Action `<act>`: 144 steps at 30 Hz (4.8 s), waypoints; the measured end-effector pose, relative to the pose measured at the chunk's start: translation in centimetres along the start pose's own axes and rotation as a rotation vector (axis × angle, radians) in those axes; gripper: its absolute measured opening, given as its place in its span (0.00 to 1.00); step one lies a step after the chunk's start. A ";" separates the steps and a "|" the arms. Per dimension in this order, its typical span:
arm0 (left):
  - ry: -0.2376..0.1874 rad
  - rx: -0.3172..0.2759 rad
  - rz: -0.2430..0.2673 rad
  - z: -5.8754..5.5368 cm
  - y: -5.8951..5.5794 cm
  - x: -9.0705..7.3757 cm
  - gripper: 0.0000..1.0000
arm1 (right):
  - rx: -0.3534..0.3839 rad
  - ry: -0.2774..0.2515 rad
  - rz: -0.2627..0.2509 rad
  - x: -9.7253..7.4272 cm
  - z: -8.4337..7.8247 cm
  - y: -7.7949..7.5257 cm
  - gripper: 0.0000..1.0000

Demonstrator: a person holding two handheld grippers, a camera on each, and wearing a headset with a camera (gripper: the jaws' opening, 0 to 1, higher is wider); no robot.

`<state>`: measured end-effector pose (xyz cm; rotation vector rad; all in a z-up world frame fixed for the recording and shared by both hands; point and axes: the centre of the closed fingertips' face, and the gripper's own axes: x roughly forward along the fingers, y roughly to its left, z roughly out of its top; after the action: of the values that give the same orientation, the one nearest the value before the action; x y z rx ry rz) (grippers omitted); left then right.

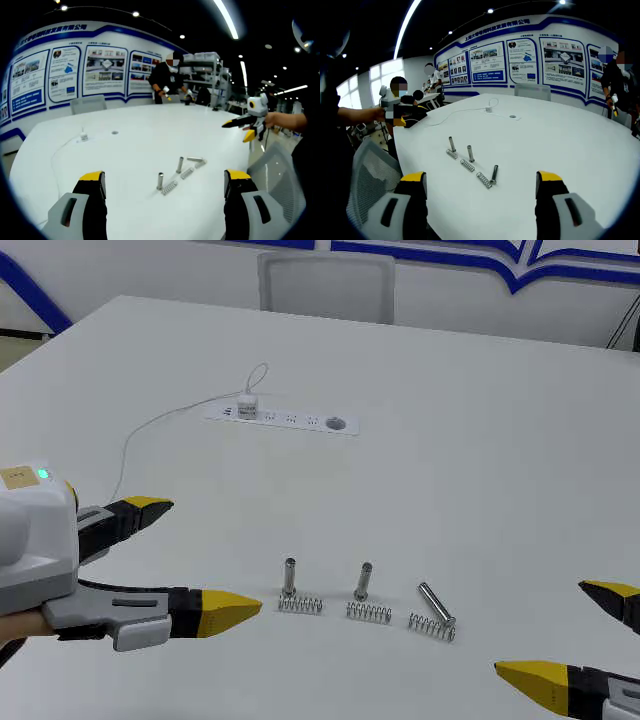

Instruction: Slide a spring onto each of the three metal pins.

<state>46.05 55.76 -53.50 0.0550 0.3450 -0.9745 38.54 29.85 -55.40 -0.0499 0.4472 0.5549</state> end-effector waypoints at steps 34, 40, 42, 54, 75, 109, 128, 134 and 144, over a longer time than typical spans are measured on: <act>0.013 -0.012 -0.006 -0.6 0.0 0.2 1.00 | 0.007 0.017 0.018 0.6 -0.6 0.5 0.90; 0.022 -0.013 -0.012 -0.9 -0.2 0.4 1.00 | 0.007 0.023 0.024 0.8 -0.7 0.6 0.90; 0.024 -0.014 -0.013 -1.0 -0.3 0.4 1.00 | 0.006 0.023 0.026 0.9 -0.7 0.6 0.90; 0.030 -0.019 -0.010 -1.3 -0.2 0.3 1.00 | -0.002 0.028 0.044 1.4 -0.5 0.9 0.90; 0.037 -0.041 -0.008 -2.1 -0.7 0.2 1.00 | -0.045 0.045 0.010 4.7 0.0 -0.9 0.79; 0.042 -0.054 -0.002 -2.7 -0.5 0.0 1.00 | -0.081 0.175 -0.006 11.1 -2.4 -2.7 0.58; 0.048 -0.072 -0.017 -3.0 -0.5 0.7 1.00 | -0.034 0.228 -0.019 13.7 -4.4 -3.8 0.35; 0.048 -0.069 -0.025 -2.9 -0.7 1.0 1.00 | -0.031 0.257 -0.026 14.6 -5.0 -4.1 0.33; 0.058 -0.068 -0.029 -3.1 -0.8 1.0 1.00 | -0.016 0.287 -0.041 15.5 -5.7 -4.5 0.28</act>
<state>45.12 55.15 -56.66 0.0169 0.4330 -0.9910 50.35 32.83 -67.47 -0.1553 0.7198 0.5123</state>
